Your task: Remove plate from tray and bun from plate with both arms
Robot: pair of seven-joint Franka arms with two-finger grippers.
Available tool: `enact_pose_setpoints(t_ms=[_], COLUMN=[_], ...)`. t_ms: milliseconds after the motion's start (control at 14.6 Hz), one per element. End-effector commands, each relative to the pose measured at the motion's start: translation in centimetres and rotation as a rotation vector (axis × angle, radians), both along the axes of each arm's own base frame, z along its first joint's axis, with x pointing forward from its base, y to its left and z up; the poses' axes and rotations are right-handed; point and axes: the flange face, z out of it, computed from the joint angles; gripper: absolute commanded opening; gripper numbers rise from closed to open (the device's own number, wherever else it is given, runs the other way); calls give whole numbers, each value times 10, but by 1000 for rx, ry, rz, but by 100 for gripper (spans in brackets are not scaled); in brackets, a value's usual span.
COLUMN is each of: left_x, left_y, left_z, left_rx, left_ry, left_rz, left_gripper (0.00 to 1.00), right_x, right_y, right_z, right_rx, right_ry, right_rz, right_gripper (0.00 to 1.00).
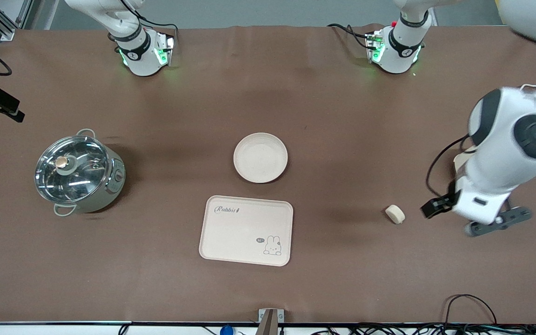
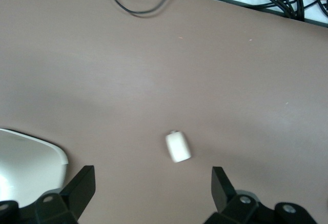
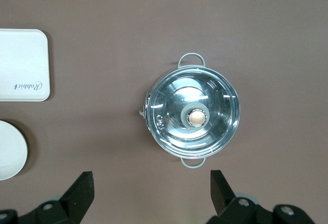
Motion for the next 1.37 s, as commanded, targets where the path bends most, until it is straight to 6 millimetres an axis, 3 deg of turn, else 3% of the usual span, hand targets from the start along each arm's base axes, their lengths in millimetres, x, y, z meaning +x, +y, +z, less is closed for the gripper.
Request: enact_pose_setpoints(t_ms=[0,137,274,616,1027,1301], left_x=[-34,-54,-74,-105,-140,-148], left_y=[11,34,39,43,41,35], left_z=[50,85,116,145,154,150], left_rx=[-36,-102,-70,-44,-91,-96], left_ry=[37,54,50,96,162,162], left_rz=[-10,-19,-146,-289,-294,-299], left_gripper=[100,100,100,100,100,100], right_x=[2,2,2,3,3,4], right_y=[-2,-1,-2,-1,3,1], right_z=[1,1,2,3,8,9], right_rx=[2,2,2,3,4,3], right_ry=[-7,-7,-9,-21,-43,-55], right_rz=[23,22,20,22,24,23], right_gripper=[100,100,100,100,100,100])
